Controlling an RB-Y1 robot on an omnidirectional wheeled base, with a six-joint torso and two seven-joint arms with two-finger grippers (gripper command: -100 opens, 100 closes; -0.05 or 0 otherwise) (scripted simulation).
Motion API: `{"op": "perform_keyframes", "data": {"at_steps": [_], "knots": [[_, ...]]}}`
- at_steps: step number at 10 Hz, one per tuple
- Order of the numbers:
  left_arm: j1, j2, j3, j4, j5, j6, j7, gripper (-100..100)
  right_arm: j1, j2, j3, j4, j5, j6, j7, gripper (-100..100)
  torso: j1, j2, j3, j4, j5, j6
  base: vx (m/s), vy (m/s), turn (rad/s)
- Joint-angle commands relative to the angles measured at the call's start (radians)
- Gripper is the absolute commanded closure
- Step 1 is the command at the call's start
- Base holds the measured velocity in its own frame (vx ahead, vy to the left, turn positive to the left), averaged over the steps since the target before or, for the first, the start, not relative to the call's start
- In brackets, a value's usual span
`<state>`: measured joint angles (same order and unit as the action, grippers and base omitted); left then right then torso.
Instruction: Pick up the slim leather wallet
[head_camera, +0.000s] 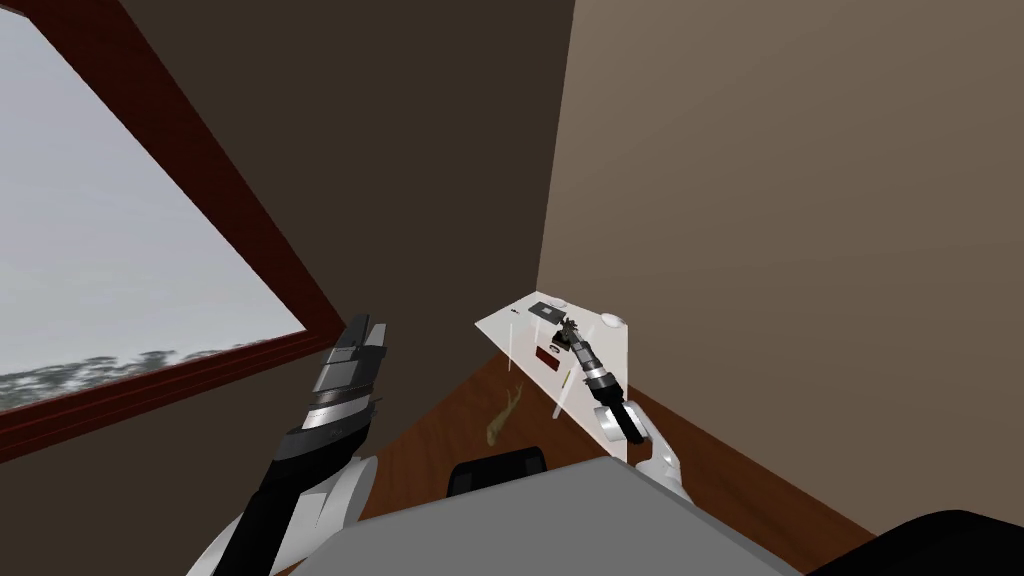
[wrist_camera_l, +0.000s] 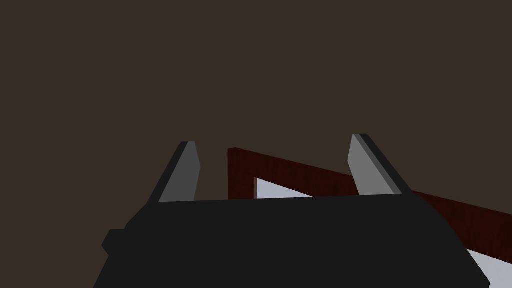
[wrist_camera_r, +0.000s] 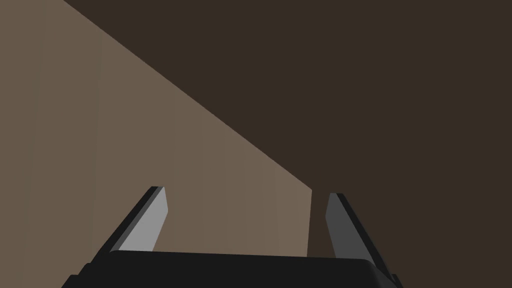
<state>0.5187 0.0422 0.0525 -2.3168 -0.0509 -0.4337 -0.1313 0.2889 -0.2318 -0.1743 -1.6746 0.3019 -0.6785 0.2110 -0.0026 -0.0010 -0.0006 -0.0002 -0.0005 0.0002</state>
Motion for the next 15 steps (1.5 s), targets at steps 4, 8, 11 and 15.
{"op": "perform_keyframes", "data": {"at_steps": [4, 8, 11, 15], "knots": [[0.000, 0.000, 0.000, 0.000, 0.000, 0.000, 0.000, 0, -0.033, -0.031, -0.026, 0.132, 0.070, -0.037, 0.067, -100, 0.000, 0.000, 0.000, 0.000, 0.000, 0.001, -0.005, -0.040, 0.150], [0.000, 0.000, 0.000, 0.000, 0.000, 0.000, 0.000, 0, -0.048, -0.043, -0.037, 0.226, 0.098, -0.051, 0.094, -100, 0.001, 0.000, 0.000, 0.000, 0.000, 0.000, -0.005, -0.028, 0.095], [0.000, 0.000, 0.000, 0.000, 0.000, 0.000, 0.000, 0, -0.079, -0.067, -0.058, 0.317, 0.156, -0.078, 0.147, -100, 0.000, 0.001, 0.000, 0.000, 0.000, 0.001, -0.015, -0.041, 0.150], [0.000, 0.000, 0.000, 0.000, 0.000, 0.000, 0.000, 0, -0.108, -0.091, -0.078, 0.437, 0.214, -0.106, 0.200, -100, 0.000, 0.000, 0.000, 0.000, 0.000, 0.001, -0.009, -0.041, 0.149]]}}
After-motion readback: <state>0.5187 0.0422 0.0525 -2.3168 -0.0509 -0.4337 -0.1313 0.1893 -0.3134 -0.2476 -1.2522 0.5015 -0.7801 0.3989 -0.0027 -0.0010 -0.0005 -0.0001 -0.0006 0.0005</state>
